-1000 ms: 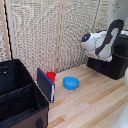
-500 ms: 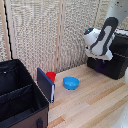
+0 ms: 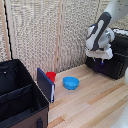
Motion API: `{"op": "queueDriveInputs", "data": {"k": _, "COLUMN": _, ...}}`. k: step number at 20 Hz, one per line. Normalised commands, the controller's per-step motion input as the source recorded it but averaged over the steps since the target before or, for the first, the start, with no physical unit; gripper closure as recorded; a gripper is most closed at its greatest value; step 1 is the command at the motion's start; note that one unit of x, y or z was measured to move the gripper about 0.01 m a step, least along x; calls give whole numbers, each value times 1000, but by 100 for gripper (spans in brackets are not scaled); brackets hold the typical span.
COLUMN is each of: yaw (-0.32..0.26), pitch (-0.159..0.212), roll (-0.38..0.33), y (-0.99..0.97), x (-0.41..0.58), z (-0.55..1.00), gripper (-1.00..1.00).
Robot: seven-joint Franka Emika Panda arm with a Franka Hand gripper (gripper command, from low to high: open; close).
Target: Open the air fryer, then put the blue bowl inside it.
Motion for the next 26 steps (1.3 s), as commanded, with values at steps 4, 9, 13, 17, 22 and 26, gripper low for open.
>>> {"op": "queueDriveInputs", "data": {"k": 4, "yaw": -46, "pitch": -29, "roll": 132, "y": 695, "x": -2, "z": 739, "gripper": 100}}
{"op": "queueDriveInputs", "data": {"k": 9, "yaw": -90, "pitch": -89, "roll": 75, "y": 713, "x": -47, "z": 775, "gripper": 100}}
{"op": "queueDriveInputs", "data": {"k": 13, "yaw": -65, "pitch": -78, "roll": 8, "y": 793, "x": -214, "z": 513, "gripper": 100}}
{"op": "queueDriveInputs", "data": {"k": 17, "yaw": -3, "pitch": -92, "roll": -2, "y": 678, "x": -669, "z": 80, "gripper": 100}}
{"op": "queueDriveInputs", "data": {"k": 22, "yaw": 0, "pitch": -161, "roll": -37, "y": 641, "x": -531, "z": 0, "gripper": 100}}
{"op": "queueDriveInputs", "data": {"k": 26, "yaw": 0, "pitch": -209, "roll": -27, "y": 696, "x": -349, "z": 2, "gripper": 100}}
